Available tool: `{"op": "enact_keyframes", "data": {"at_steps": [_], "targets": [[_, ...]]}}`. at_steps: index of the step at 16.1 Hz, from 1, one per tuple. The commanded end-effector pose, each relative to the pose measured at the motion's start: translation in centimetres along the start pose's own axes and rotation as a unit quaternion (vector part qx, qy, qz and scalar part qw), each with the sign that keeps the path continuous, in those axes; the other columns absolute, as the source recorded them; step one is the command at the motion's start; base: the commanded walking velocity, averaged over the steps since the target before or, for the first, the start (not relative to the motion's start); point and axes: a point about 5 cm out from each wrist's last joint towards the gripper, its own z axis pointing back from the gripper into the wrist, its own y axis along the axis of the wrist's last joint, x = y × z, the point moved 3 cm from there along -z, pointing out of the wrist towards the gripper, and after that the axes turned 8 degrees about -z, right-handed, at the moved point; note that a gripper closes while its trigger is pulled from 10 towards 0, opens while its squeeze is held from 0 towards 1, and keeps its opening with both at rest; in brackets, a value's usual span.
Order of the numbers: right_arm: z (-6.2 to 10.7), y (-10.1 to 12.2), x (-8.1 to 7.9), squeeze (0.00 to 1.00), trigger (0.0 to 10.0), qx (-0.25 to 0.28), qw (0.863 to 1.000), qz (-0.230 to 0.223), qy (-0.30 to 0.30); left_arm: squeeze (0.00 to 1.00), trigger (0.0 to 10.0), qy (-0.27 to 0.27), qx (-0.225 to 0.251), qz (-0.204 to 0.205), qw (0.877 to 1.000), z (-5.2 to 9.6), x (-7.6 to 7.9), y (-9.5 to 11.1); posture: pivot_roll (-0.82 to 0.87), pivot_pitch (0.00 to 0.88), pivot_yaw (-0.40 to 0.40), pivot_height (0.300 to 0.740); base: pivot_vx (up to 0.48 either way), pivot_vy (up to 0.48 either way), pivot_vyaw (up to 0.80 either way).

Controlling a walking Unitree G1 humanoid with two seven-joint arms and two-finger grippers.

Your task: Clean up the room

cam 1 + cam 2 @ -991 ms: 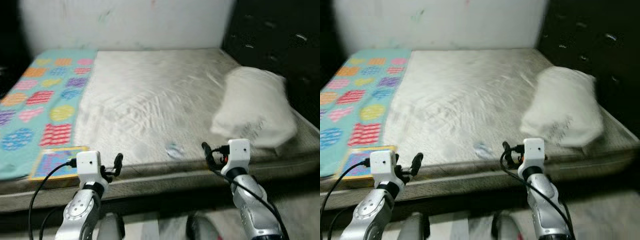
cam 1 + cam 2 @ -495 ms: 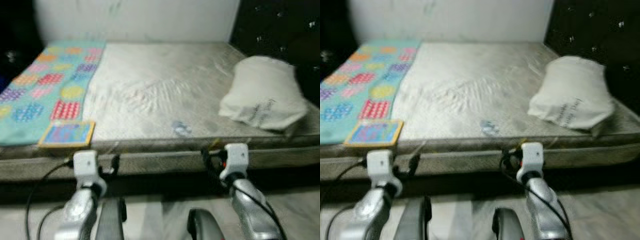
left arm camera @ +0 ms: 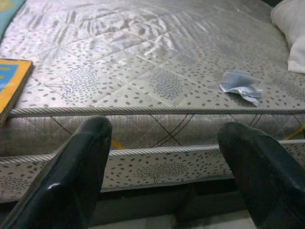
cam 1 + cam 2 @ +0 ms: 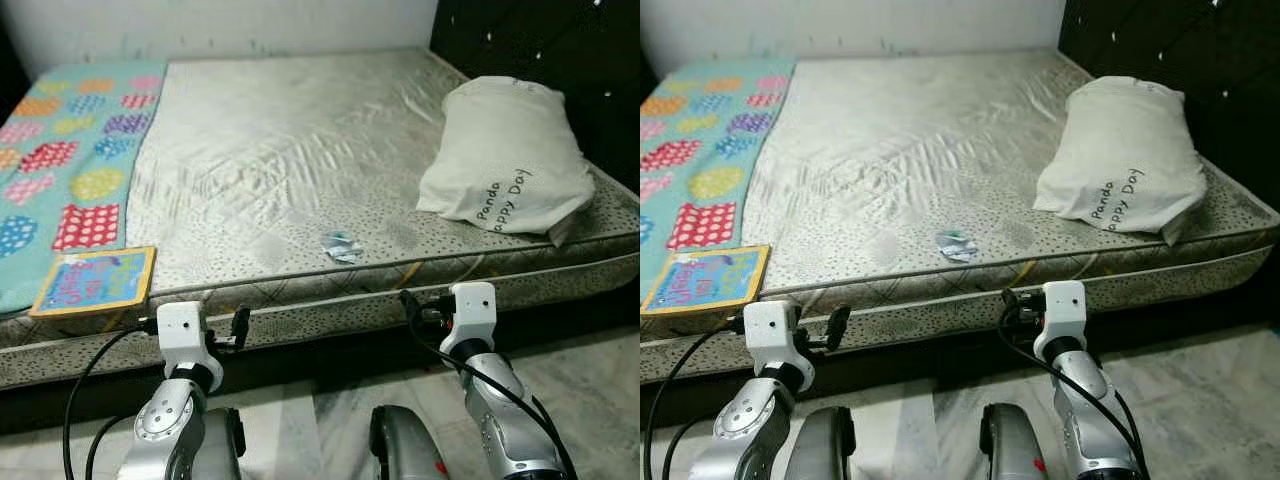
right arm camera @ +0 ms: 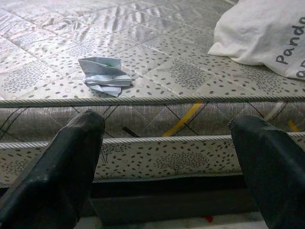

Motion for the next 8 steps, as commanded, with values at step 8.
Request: {"op": "enact_keyframes", "data": {"at_steps": [8], "targets": [[-0.19,0.54,-0.66,0.00,10.0,0.012,1.000,0.010,0.021,0.00,10.0,-0.007,0.009,-0.004,1.000,-0.06,0.10,0.45,-0.07,0.000,-0.022,0.570,0.293,0.000,0.22]]}}
